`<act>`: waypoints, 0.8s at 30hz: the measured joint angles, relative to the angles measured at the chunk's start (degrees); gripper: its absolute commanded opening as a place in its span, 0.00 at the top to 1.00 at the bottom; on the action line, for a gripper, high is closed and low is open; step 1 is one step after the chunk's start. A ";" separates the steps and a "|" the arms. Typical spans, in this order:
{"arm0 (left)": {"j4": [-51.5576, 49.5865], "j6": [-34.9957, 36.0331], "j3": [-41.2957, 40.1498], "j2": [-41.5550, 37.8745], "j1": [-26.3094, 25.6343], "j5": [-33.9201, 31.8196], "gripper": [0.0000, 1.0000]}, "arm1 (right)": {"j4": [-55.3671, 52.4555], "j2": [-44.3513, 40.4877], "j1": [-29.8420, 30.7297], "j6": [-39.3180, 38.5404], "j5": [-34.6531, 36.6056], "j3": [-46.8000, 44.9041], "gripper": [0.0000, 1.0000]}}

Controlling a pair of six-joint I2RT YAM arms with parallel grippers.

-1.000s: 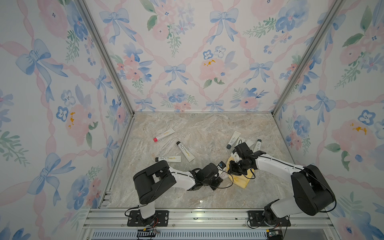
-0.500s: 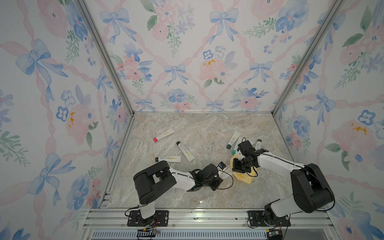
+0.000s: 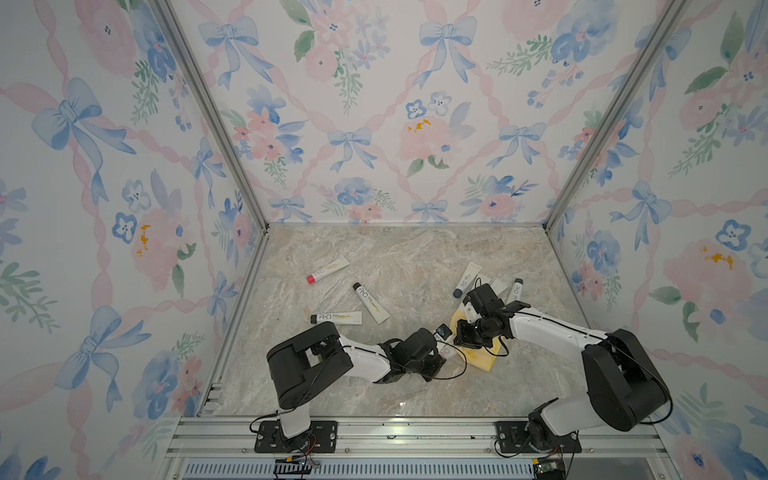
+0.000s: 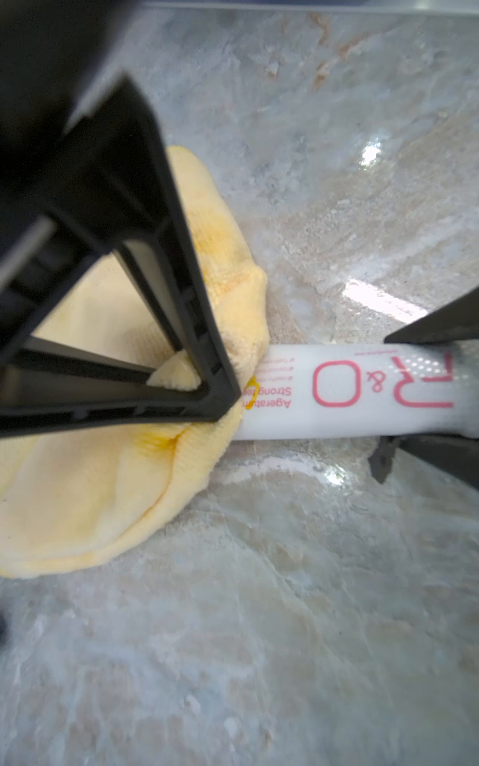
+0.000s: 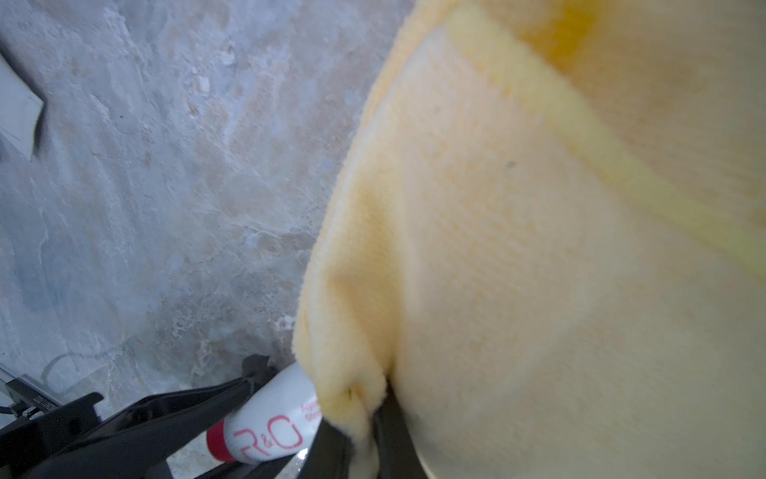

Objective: Wipe the surface of the toothpaste tube
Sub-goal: Wipe the dirt from the toothpaste tube.

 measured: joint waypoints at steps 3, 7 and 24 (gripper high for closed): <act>0.13 0.00 -0.07 0.00 -0.04 -0.07 0.72 | -0.85 0.39 -1.73 -0.52 1.77 0.50 0.87; 0.20 0.00 -0.11 0.00 -0.04 -0.07 0.72 | -1.60 1.57 -5.38 -1.14 5.20 0.94 0.88; 0.26 -0.11 -0.26 -0.11 -0.15 -0.22 0.72 | 2.97 0.24 2.91 2.58 0.48 -0.04 0.87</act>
